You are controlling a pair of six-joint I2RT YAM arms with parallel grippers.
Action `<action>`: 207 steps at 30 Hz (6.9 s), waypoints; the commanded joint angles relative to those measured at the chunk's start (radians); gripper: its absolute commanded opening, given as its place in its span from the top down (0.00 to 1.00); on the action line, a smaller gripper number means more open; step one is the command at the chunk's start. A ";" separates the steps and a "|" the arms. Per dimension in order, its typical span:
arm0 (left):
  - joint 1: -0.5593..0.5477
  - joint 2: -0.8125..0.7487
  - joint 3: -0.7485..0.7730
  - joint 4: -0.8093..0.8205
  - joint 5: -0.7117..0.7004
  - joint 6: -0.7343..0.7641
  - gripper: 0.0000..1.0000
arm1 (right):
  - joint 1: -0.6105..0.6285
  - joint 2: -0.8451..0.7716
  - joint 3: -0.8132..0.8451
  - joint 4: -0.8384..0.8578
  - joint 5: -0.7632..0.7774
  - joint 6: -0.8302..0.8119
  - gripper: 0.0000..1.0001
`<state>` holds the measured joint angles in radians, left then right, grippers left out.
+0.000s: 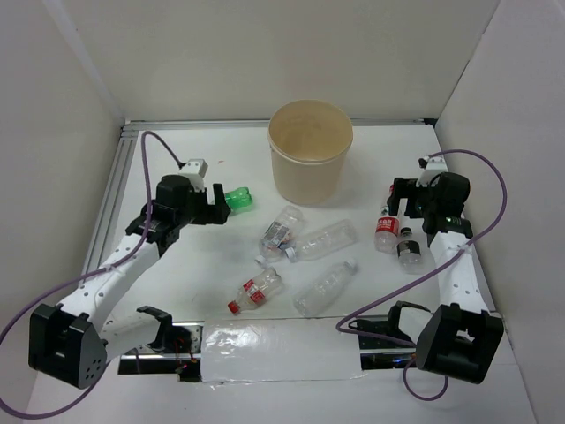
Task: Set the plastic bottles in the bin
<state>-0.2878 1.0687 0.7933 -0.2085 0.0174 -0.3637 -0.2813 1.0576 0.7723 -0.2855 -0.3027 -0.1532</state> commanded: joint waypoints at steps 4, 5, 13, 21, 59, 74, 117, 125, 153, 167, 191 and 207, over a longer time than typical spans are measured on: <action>-0.085 0.074 0.081 -0.035 -0.002 0.153 0.00 | -0.001 0.002 0.024 -0.046 -0.099 -0.089 0.00; -0.094 0.095 0.090 -0.046 -0.013 0.163 0.00 | -0.001 0.002 0.024 -0.046 -0.099 -0.089 0.00; -0.162 0.184 0.099 -0.025 -0.053 0.302 0.00 | -0.050 0.056 0.036 -0.089 -0.167 -0.163 0.14; -0.182 0.272 0.089 0.037 -0.111 0.445 0.00 | -0.050 0.056 0.018 -0.109 -0.245 -0.209 0.09; -0.117 0.317 0.449 0.066 -0.006 0.412 0.89 | -0.059 0.142 0.070 -0.133 -0.248 -0.226 0.28; -0.211 0.570 0.776 0.655 0.228 0.069 0.92 | -0.059 0.323 0.128 -0.057 -0.086 -0.020 0.11; -0.665 0.105 0.081 -0.289 -0.002 -0.078 0.00 | 0.247 0.531 0.977 0.123 -0.612 -0.016 0.86; -0.758 0.249 0.044 -0.270 -0.099 -0.175 0.00 | 0.491 0.722 1.004 0.347 -0.536 0.007 0.76; -0.829 0.126 0.434 -0.257 -0.234 -0.046 1.00 | -0.021 0.153 0.425 -0.478 -0.779 -0.614 0.78; -0.435 0.675 1.027 0.411 -0.149 0.028 0.92 | -0.059 -0.030 0.093 -0.486 -0.543 -0.616 0.27; -0.381 0.441 0.702 0.198 -0.152 0.198 0.00 | -0.090 0.067 0.154 -0.351 0.181 -0.191 0.05; -0.490 -0.021 -0.012 0.170 -0.298 0.011 0.00 | -0.139 0.518 0.170 -0.357 0.215 -0.224 0.17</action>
<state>-0.7738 1.0782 0.7643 -0.1116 -0.2344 -0.3218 -0.4198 1.5139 0.9203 -0.6571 -0.0853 -0.3645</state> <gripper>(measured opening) 0.995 0.851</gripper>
